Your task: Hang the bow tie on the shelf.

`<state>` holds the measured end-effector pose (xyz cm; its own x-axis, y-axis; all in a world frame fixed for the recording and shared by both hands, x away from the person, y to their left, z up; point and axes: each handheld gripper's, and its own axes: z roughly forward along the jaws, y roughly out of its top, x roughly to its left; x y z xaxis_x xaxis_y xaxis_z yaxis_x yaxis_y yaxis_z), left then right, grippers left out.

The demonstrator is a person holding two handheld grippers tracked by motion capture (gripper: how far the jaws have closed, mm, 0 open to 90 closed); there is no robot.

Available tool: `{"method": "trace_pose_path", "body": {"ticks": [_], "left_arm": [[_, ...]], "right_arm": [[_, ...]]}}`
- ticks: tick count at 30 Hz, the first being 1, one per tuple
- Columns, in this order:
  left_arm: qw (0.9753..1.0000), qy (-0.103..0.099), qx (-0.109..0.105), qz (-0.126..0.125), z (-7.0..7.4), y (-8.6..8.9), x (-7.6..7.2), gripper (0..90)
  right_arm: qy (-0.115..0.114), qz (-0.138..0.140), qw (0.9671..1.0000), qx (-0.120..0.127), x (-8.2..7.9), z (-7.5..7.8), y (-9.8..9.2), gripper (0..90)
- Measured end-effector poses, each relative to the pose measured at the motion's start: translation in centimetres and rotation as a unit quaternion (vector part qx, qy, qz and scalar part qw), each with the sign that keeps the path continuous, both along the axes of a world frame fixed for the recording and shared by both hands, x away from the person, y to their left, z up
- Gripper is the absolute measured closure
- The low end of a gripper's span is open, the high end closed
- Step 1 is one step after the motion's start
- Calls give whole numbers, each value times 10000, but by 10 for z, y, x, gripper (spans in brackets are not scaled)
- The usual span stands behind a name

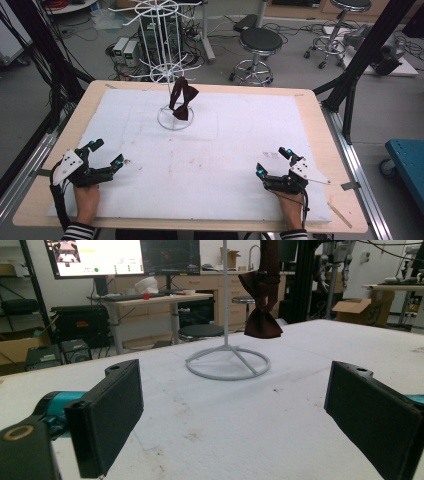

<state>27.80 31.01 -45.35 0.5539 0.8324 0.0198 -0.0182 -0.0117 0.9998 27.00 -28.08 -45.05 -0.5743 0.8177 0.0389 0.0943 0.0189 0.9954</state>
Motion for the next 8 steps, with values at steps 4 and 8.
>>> {"method": "trace_pose_path", "body": {"ticks": [4,8], "left_arm": [[10000,-3,-7,1,0,0,0,92],[10000,2,-9,7,0,0,0,92]], "right_arm": [[-20,-26,10000,18,-1,0,0,7],[-73,-40,10000,-47,-2,-1,1,7]]}}
